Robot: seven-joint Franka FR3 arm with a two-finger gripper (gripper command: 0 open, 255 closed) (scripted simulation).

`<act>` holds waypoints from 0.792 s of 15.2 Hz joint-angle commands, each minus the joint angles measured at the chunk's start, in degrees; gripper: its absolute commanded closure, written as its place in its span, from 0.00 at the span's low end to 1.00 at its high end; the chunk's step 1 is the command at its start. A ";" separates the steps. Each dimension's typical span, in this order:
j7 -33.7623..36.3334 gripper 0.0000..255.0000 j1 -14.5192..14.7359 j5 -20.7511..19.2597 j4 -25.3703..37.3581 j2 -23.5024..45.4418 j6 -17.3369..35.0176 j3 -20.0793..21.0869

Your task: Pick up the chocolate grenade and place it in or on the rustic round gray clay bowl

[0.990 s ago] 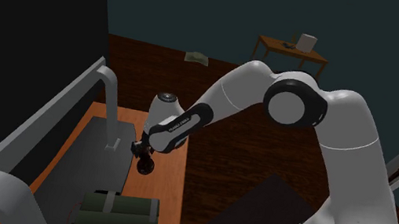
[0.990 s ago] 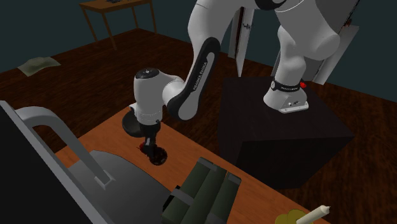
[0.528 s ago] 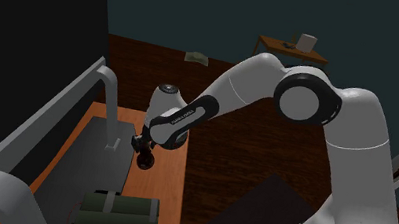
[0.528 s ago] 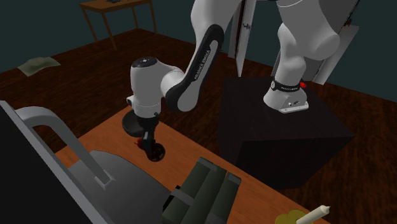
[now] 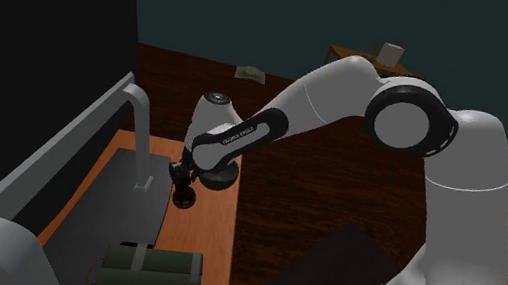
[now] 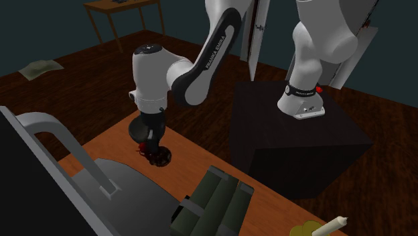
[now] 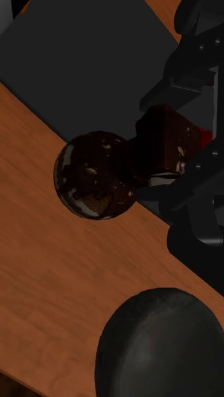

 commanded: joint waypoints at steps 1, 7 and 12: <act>0.05 1.00 -0.04 0.13 -0.15 -1.17 -1.00 0.14; -0.07 1.00 -0.37 0.59 -0.11 -4.43 -4.28 0.55; -0.17 1.00 -0.60 0.98 0.27 -6.95 -7.16 0.84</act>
